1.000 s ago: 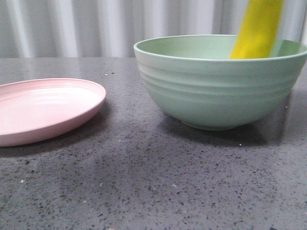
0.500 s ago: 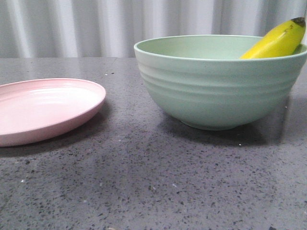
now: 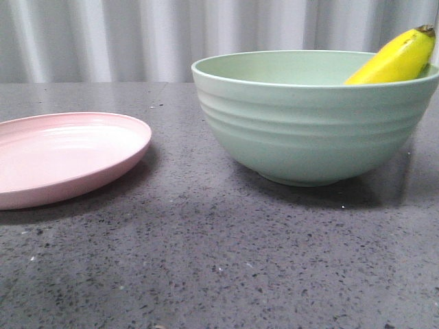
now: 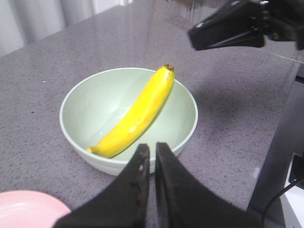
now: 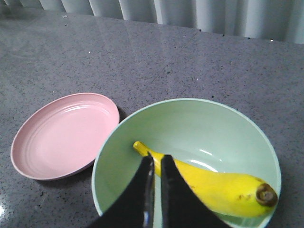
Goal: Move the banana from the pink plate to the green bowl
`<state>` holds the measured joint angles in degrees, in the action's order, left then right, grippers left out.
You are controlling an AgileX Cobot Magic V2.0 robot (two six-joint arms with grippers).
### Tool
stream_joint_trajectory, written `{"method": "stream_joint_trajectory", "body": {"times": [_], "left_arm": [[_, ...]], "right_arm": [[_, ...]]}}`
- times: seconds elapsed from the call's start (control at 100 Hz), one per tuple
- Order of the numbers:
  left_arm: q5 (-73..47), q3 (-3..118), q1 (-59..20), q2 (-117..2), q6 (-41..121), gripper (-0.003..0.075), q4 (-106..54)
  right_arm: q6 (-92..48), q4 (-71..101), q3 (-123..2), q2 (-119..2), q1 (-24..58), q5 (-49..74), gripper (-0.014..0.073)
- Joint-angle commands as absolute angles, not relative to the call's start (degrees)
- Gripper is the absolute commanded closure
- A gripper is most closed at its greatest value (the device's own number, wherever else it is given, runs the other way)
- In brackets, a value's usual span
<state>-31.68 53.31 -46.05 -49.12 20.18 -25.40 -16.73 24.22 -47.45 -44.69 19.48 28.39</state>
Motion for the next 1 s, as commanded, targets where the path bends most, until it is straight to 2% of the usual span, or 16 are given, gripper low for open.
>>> {"method": "stream_joint_trajectory", "body": {"times": [0.0,0.28,0.39,0.59,0.73,0.99], "left_arm": [[-24.42,50.77,-46.08,-44.35,19.99,0.0741,-27.45],[-14.31,34.79,-46.08,-26.26,19.99,0.0741,-27.46],[-12.43,28.75,-46.08,-18.54,19.99,0.0741,-27.46],[-10.59,19.57,-46.08,-6.49,19.99,0.0741,-27.46],[-10.18,15.54,-46.08,-2.0,19.99,0.0741,-27.46],[-10.18,11.1,-46.08,-1.78,19.99,0.0741,-27.46]], "right_arm": [[-17.36,23.84,-46.03,-39.89,19.44,23.51,0.0657],[-17.36,22.82,-34.11,-23.24,19.44,17.08,0.0657],[-17.36,21.89,-29.29,-17.08,19.44,13.11,0.0657],[-17.36,16.98,-23.56,-7.76,19.44,12.81,0.0657],[-17.36,16.98,-22.45,-5.16,19.44,15.44,0.0657],[-17.36,16.98,-22.42,-5.3,19.44,15.73,0.0657]]}}
